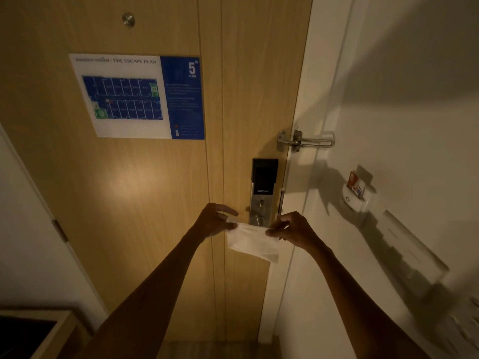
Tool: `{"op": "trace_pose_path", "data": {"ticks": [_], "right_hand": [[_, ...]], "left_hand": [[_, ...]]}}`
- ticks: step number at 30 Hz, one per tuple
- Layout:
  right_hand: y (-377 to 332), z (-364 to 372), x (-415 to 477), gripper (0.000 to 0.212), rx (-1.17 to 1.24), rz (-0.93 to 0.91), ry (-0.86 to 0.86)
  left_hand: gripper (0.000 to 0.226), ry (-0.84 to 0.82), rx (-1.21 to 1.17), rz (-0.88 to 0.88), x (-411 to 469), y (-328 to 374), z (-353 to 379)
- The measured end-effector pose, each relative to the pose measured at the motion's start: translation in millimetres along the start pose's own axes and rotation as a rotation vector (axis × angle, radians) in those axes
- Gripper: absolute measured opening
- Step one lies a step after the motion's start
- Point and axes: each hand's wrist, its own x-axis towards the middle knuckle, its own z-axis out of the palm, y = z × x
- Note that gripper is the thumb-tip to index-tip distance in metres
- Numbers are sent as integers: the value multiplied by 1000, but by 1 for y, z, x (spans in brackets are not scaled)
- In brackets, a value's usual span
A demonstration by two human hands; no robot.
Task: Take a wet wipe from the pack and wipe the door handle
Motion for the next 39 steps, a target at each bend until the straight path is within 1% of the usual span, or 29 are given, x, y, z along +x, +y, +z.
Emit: {"op": "trace_pose_path", "data": {"ticks": [2,7,10,13,16,18,20,21,24,25,27,30,34,36,39], "right_hand": [[2,-4,2,16,-12,-6,-3],[7,-9,5,23,-49,12,-43],[14,-10,6,28,-68,54,-61],[23,-7,5,26,-71,94,-88],[29,1,4,20,8,137,-153],[29,6,2,28,62,155,-204],[27,11,-1,36,89,141,-253],[26,14,-2,37,83,126,-278],[24,22,-1,28,37,108,-333],[24,25,0,28,43,105,-332],[25,28,-1,26,103,127,-298],[27,28,-5,14,228,164,-255],[37,31,-12,19,370,189,-249],[44,35,-14,17,417,221,-159],[49,40,-10,15,383,306,76]], "left_hand": [[27,-19,101,44,4,3,1],[18,-48,207,96,16,8,5],[16,-68,304,91,16,3,11],[22,-100,376,47,10,-7,19],[28,-112,364,4,3,-19,28],[31,-107,323,-33,0,-26,32],[34,-91,266,-94,-1,-32,37],[35,-94,238,-108,-1,-34,38],[30,-118,181,-86,-2,-37,42],[29,-114,168,-80,-3,-37,41],[28,-88,122,-73,-4,-37,39],[23,-15,54,-46,-5,-38,36],[14,32,92,-21,-7,-43,40],[14,45,126,-21,-8,-48,42],[14,79,171,-50,-5,-57,41]]}}
